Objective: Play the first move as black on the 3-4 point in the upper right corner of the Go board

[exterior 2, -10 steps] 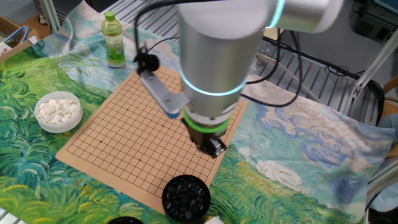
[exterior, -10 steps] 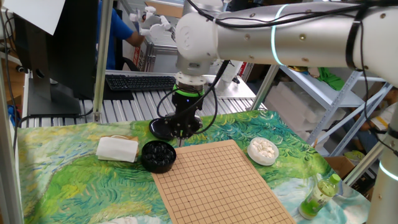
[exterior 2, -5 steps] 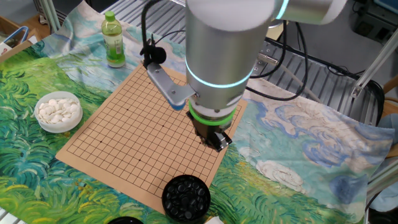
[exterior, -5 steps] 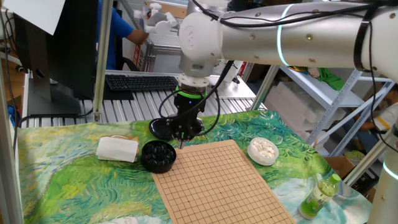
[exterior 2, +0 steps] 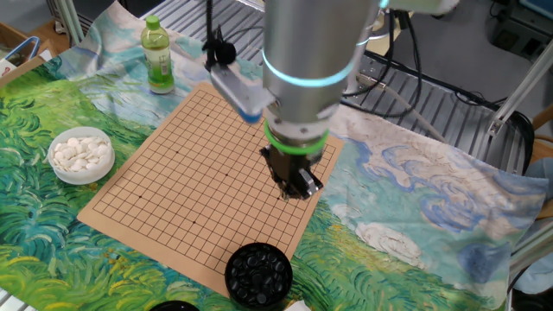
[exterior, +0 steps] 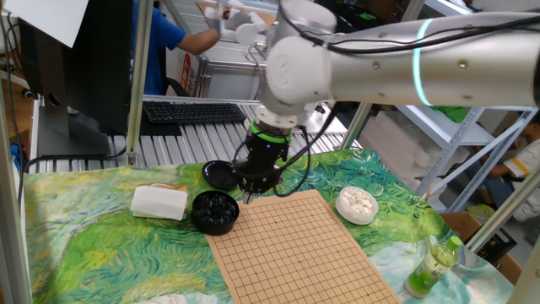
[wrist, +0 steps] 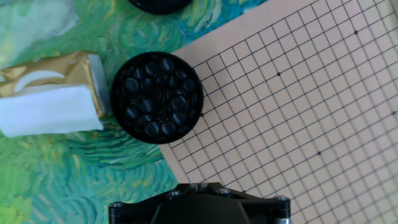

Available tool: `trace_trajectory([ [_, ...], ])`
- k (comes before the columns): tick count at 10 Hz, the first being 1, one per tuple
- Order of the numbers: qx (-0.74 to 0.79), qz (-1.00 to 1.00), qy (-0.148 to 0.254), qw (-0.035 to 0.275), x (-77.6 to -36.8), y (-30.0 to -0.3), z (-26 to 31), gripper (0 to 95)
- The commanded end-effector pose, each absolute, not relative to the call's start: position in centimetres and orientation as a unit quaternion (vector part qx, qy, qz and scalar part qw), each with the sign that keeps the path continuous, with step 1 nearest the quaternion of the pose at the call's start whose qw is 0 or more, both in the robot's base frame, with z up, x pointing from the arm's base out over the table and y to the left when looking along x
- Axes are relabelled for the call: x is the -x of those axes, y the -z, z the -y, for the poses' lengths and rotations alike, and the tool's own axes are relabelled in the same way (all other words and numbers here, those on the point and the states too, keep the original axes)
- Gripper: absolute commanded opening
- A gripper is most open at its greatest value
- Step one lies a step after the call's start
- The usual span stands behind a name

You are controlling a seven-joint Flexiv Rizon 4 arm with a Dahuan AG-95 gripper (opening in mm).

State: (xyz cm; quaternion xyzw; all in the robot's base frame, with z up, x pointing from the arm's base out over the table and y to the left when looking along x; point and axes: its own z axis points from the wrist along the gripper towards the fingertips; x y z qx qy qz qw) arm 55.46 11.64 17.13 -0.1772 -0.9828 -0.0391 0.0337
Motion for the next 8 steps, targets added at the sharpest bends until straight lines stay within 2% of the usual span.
trace_trajectory([
  [1, 0.162, 0.986, 0.043, 0.021, -55.73, -17.08, -11.77, 0.0],
  [6, 0.161, 0.985, 0.049, 0.025, -55.73, -17.08, -11.77, 0.0],
  [7, 0.173, 0.983, 0.062, 0.025, -55.73, -17.08, -11.77, 0.0],
  [8, 0.201, 0.974, 0.096, 0.030, -55.73, -17.08, -11.77, 0.0],
])
